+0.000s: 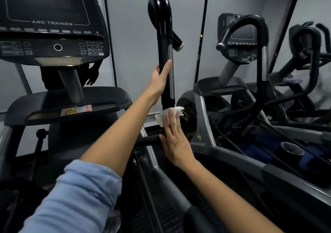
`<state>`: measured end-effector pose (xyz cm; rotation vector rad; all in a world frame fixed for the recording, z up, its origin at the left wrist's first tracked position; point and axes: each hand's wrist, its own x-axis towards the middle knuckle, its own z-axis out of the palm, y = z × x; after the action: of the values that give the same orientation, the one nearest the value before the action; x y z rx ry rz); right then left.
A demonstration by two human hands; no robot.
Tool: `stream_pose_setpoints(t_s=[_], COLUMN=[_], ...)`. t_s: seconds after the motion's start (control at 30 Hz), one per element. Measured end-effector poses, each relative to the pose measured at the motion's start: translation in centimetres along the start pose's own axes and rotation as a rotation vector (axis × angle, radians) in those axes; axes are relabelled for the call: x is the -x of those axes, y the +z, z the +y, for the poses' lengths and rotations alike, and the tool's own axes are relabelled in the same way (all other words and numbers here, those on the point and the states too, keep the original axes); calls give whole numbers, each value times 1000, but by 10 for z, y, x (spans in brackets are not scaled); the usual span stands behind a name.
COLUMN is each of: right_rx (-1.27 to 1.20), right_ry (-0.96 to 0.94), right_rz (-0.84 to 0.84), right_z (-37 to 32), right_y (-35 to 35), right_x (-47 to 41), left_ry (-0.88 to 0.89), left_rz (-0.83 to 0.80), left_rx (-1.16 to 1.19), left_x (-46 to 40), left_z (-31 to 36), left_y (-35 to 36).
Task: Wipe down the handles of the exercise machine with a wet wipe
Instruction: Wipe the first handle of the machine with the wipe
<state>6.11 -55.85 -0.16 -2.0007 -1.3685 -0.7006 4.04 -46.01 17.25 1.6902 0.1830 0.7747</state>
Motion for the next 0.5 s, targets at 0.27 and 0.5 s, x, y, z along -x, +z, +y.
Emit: stream_pose_setpoints(t_s=[0.27, 0.5], right_rx=[145, 348], right_ry=[26, -18], right_rz=[59, 33], right_z=[0, 6], right_y=[0, 22], right_x=[-26, 7], left_ry=[7, 0], left_rz=[-49, -56], left_rx=[-215, -240], left_x=[-9, -5], left_z=[5, 6], left_y=[3, 3])
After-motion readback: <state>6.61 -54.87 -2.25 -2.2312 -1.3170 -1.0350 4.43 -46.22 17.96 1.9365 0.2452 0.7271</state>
